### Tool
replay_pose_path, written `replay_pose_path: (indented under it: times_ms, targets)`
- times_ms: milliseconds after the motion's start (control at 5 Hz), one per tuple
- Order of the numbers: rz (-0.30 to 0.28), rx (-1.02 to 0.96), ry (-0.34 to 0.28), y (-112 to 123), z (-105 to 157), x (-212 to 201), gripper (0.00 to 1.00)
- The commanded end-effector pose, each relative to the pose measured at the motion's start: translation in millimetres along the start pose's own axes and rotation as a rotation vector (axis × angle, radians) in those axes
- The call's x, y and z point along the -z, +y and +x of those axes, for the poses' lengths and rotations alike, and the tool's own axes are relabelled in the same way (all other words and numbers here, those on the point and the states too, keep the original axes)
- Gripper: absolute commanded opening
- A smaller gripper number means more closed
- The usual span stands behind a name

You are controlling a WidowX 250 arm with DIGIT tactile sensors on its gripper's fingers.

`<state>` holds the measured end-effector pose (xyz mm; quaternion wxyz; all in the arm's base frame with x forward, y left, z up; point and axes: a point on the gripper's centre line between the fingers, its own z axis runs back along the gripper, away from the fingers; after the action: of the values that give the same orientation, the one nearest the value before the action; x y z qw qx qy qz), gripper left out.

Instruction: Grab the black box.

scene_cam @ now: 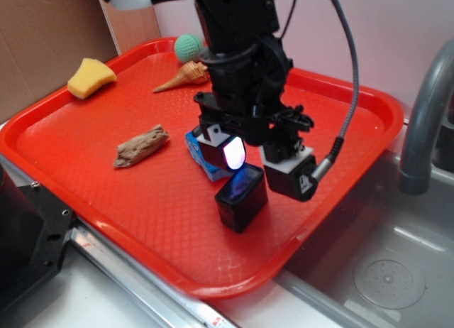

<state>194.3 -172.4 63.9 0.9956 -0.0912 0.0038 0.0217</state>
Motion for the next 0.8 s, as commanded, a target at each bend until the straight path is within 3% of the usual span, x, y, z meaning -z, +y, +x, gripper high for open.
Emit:
replay_pose_path:
  times_ms: [0, 400, 600]
  targets:
    - [-0.03, 0.031, -0.022, 8.4, 2.2, -4.5, 1.0]
    - [-0.006, 0.092, -0.074, 3.9, 9.4, -24.6, 1.0]
    - [-0.021, 0.105, -0.059, 1.3, 13.0, -16.2, 1.0]
